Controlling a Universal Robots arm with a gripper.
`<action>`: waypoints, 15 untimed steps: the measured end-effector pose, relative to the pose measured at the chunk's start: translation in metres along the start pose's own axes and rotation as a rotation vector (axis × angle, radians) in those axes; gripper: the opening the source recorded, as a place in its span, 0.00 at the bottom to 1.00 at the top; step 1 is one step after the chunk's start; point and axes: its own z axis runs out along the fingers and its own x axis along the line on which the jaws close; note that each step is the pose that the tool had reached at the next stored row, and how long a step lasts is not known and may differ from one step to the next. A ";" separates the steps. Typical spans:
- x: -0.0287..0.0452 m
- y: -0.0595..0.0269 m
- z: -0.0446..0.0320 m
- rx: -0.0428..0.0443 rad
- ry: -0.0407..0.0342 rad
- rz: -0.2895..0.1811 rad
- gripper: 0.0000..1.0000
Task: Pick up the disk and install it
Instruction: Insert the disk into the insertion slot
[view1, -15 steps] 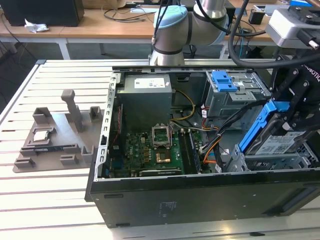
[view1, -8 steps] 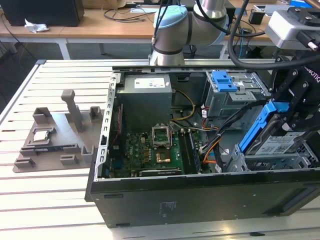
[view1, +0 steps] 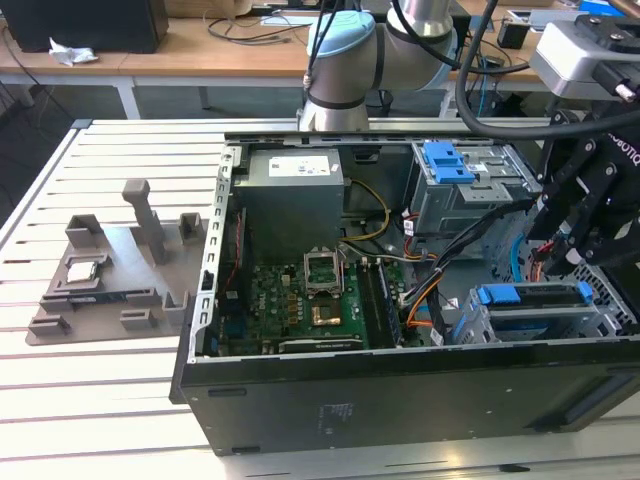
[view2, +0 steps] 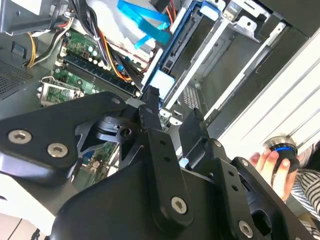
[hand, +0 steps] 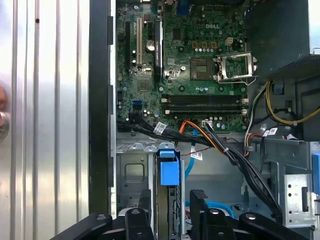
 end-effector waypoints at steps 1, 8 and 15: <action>0.0000 0.0000 0.0001 0.0000 0.0000 0.000 0.44; 0.0000 0.0000 0.0004 0.0000 -0.0001 0.000 0.24; 0.0000 -0.0001 0.0008 0.0000 0.0000 0.000 0.11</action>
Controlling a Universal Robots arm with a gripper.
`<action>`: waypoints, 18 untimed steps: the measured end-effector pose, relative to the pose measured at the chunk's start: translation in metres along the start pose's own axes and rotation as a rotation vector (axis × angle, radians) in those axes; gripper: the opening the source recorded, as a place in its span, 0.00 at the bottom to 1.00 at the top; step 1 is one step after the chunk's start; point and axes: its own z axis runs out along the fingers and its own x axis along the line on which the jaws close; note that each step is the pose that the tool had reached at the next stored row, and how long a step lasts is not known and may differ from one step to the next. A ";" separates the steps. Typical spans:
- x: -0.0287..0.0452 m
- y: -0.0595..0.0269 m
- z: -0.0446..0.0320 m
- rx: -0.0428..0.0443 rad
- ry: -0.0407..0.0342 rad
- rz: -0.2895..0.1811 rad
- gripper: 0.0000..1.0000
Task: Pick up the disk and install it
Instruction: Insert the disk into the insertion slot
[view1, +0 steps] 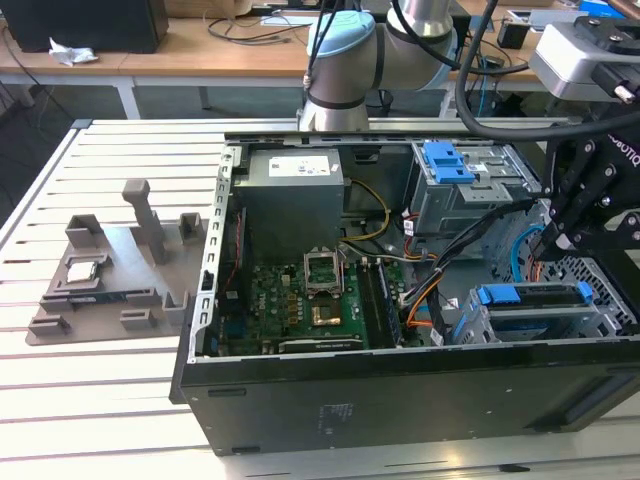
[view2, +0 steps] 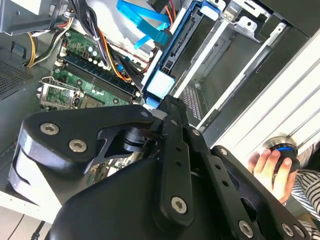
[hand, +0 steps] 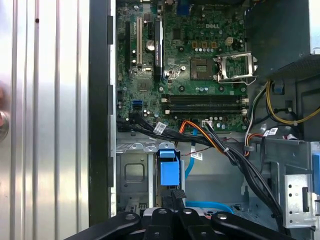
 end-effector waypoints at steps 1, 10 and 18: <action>0.0000 0.0000 0.0001 0.0000 0.0000 0.000 0.11; -0.0020 -0.0056 0.0040 -0.0002 0.0038 0.000 0.11; -0.0086 -0.0211 0.0144 -0.0017 0.0116 0.001 0.11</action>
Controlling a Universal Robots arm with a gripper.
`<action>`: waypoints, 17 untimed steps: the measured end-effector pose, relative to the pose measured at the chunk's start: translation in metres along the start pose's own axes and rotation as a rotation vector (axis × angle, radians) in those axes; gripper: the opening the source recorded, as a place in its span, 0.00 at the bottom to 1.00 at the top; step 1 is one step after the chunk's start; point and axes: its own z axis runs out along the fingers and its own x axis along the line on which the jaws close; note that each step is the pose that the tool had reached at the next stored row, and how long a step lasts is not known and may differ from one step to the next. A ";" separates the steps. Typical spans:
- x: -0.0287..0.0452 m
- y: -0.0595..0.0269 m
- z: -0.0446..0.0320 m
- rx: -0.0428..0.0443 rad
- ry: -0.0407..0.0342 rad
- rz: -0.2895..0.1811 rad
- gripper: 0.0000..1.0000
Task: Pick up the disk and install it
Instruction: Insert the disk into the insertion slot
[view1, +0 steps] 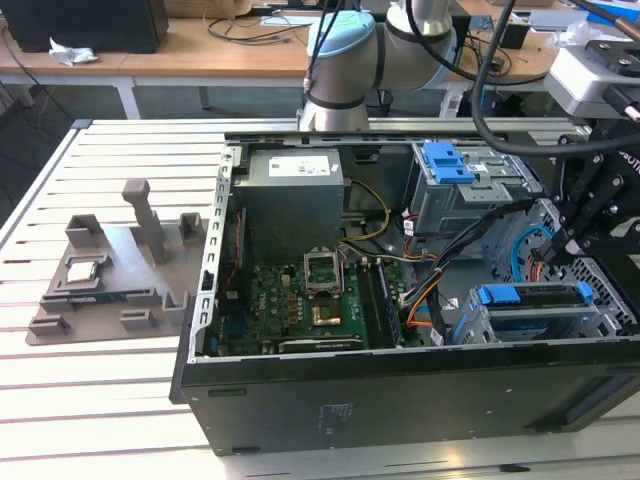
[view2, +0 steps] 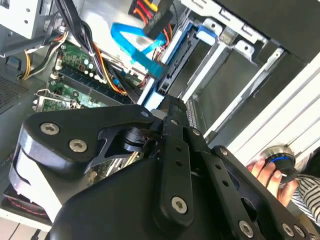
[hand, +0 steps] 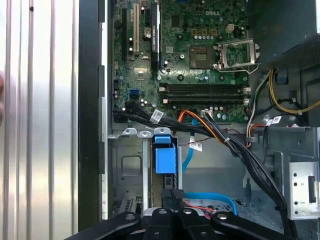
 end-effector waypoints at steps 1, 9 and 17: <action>-0.0002 -0.0029 0.0002 0.0000 0.0001 0.000 0.11; -0.0009 -0.0274 0.0002 -0.0003 0.0002 0.000 0.11; -0.0009 -0.0287 0.0001 -0.0003 0.0002 0.000 0.11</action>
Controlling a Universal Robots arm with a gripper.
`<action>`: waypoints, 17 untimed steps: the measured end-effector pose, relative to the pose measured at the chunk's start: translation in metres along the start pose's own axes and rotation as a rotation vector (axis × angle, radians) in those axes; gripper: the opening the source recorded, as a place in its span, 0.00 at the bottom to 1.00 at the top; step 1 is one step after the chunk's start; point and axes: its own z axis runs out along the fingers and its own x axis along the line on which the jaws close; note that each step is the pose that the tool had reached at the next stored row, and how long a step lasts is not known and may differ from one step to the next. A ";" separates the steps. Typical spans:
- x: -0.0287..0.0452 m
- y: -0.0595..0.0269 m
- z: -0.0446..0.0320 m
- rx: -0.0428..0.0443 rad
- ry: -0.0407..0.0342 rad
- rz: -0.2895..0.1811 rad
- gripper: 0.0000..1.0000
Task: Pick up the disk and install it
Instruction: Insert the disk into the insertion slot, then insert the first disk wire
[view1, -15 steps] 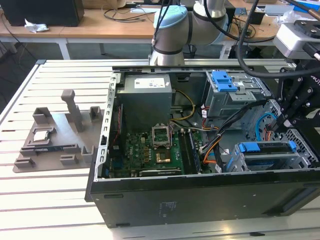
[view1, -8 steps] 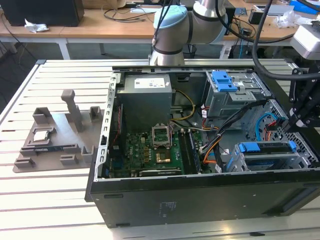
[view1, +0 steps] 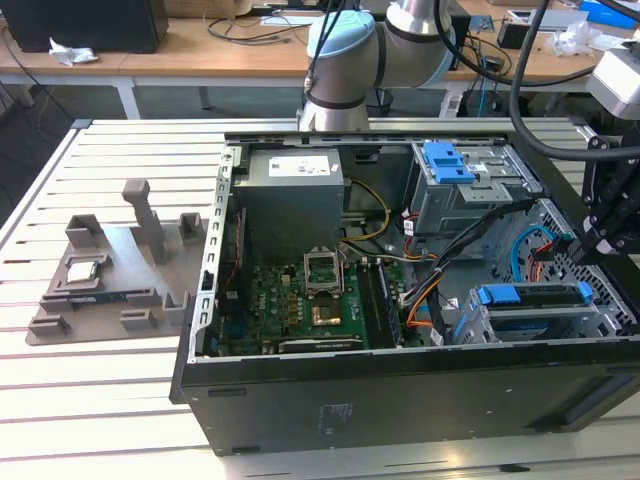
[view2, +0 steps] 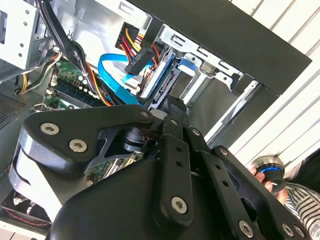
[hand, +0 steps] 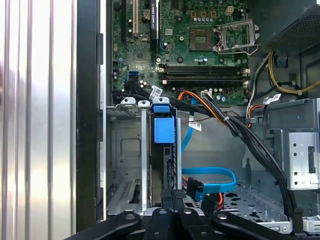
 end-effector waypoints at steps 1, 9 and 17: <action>0.0000 0.0000 0.0000 0.0000 0.0000 0.000 0.11; 0.0000 -0.0004 0.0000 0.0000 0.0000 0.000 0.42; -0.0226 -0.0119 0.0030 -0.0003 0.0022 0.000 0.42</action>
